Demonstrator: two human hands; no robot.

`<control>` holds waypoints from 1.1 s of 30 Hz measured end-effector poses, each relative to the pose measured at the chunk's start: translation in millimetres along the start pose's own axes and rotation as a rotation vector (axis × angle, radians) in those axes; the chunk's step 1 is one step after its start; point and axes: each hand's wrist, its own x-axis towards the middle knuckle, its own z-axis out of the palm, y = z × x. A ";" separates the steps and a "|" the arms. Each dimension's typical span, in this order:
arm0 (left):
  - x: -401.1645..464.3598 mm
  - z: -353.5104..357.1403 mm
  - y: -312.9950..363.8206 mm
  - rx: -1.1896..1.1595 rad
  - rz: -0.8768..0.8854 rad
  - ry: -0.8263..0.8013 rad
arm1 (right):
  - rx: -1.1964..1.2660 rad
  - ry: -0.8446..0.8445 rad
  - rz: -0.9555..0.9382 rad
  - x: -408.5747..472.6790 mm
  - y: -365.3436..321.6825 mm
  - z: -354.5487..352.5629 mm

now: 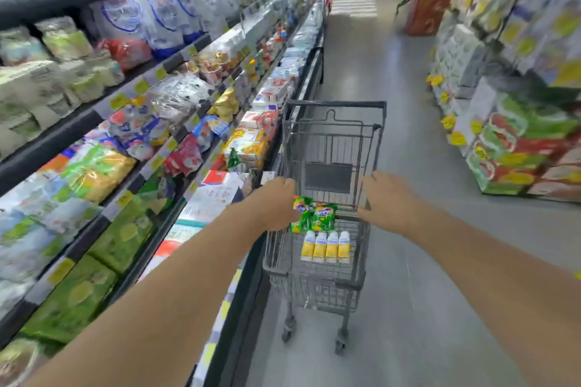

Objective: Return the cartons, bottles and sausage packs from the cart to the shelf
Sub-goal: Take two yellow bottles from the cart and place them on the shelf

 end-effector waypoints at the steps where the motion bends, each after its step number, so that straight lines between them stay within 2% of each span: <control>1: 16.5 1.4 6.5 0.009 0.026 -0.005 | 0.010 -0.010 0.022 7.1 7.5 3.6; 6: 101.0 10.2 11.4 -0.023 0.108 -0.056 | 0.038 -0.056 0.070 63.1 32.2 28.8; 17: 300.7 60.8 -50.5 -0.067 0.140 -0.229 | 0.047 -0.230 0.159 223.6 47.6 102.3; 25: 381.1 203.5 -66.8 -0.154 0.043 -0.484 | 0.142 -0.467 0.283 297.9 64.6 235.5; 33: 419.2 364.1 -92.1 -0.295 -0.272 -0.598 | 0.328 -0.621 0.628 335.6 80.0 400.0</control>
